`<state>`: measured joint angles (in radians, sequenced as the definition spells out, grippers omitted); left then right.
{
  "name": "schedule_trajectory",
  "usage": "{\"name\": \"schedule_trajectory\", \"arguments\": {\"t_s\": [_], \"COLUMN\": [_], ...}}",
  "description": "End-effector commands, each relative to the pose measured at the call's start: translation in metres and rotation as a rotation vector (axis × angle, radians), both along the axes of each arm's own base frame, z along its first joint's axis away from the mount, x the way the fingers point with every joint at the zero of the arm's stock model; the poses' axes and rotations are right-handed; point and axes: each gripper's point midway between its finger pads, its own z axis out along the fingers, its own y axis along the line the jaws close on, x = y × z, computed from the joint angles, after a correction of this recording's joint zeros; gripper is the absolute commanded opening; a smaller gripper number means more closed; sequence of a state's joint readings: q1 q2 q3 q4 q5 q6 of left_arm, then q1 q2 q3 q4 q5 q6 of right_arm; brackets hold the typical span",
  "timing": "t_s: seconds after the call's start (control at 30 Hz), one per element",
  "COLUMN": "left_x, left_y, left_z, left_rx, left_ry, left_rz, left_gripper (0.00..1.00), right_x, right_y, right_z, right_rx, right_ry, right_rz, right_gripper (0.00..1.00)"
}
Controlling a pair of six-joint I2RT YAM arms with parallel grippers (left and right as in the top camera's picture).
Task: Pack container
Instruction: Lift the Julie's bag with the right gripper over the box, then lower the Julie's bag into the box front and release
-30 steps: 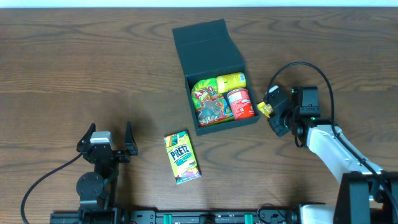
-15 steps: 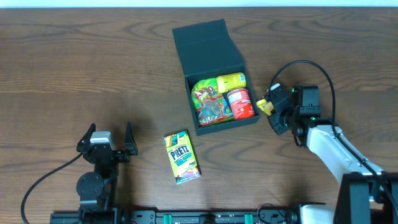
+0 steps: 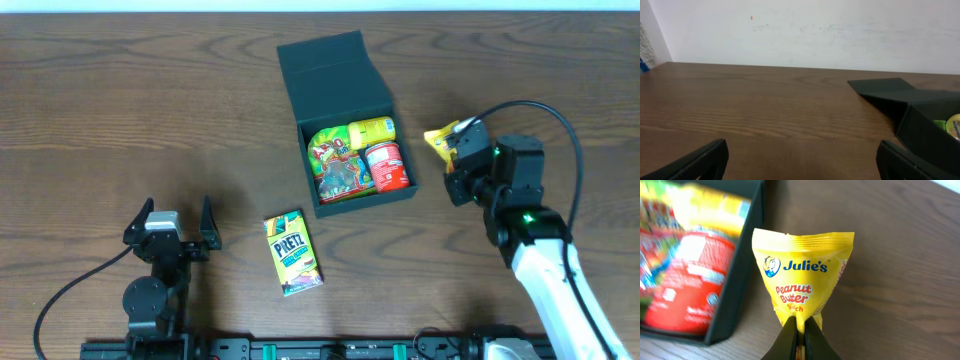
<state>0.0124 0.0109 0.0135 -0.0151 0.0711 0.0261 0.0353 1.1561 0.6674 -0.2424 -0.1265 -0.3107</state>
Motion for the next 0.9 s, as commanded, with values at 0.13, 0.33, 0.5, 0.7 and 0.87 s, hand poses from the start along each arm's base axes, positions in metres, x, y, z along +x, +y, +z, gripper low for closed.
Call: {"name": "schedule_trajectory", "arguments": {"t_s": [0.13,0.33,0.5,0.7,0.87], "left_x": [-0.002,-0.002,-0.002,-0.002,-0.002], "left_y": [0.001,0.001,0.001,0.001,0.001], "left_z": [-0.017,-0.017,-0.017,-0.017,-0.017], "left_rx": [-0.005,-0.005,-0.005,-0.005,-0.005], "left_ry": [0.059,0.059,0.059,0.059,0.059], "left_rz": [0.005,0.005,0.005,0.005,0.005], "left_gripper": [0.95,0.95,0.95,0.95,0.95], "right_x": [-0.008,-0.015,-0.016,-0.010,-0.003], "right_y": [0.034,0.063,0.091,0.138,0.163], "right_z": [0.024,0.024,0.022,0.022,0.021], "right_rx": [0.286,0.447,0.456,0.435,0.437], "right_ry": [0.001,0.077,0.146,0.214,0.237], "right_rz": [-0.028,-0.019,0.056,0.168,0.204], "right_gripper": [0.02,0.01,0.01,0.02,0.02]}}
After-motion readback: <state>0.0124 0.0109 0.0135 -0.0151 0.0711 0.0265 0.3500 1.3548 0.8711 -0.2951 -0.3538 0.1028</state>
